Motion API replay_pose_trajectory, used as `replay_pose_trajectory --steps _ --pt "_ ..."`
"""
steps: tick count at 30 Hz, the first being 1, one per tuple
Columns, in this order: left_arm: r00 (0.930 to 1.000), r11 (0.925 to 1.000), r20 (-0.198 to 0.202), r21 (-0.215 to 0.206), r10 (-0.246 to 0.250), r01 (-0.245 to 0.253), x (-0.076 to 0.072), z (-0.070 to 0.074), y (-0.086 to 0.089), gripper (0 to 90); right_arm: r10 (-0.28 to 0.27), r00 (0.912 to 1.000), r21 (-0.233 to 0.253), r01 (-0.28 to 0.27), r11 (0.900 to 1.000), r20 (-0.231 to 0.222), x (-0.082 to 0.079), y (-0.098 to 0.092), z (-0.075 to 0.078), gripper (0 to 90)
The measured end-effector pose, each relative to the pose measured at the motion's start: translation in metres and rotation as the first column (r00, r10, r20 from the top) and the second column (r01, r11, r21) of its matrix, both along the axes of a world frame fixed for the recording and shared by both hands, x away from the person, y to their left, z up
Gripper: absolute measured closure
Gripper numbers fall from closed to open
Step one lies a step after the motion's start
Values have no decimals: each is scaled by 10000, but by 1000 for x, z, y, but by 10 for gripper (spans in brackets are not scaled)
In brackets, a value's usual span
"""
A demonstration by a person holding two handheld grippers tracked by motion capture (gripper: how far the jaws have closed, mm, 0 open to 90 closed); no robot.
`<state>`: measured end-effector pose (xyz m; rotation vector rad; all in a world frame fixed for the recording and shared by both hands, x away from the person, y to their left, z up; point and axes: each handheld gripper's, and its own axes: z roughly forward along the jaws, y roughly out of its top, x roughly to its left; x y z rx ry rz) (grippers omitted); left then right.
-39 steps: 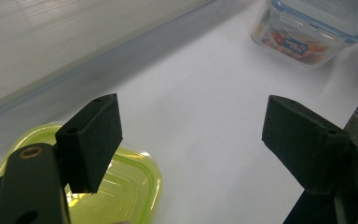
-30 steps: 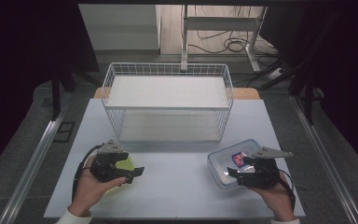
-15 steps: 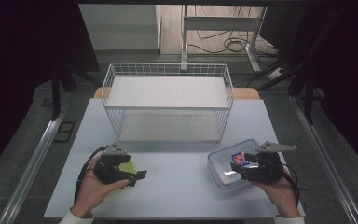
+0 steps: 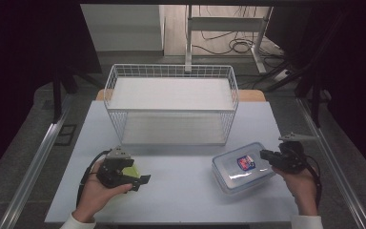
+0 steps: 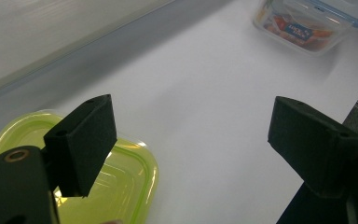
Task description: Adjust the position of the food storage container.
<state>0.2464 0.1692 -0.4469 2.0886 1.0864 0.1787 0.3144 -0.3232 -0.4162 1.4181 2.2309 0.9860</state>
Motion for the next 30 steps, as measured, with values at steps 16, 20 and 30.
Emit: replay_pose_trajectory --steps 16,20,30 --pt "9998 9999 -152 62 -83 84 1 -5 -4 152 -1337 9905 -652 1314 9892 -323 11 -39 -20 891" --pt "9997 9998 -172 116 -174 176 0 -6 -6 152 -1471 9884 -773 1438 9866 -384 9 -45 -23 891" --pt "9999 9998 -154 211 -64 68 1 -8 -4 162 -1397 9864 -991 1309 9864 -867 10 -52 -34 892"
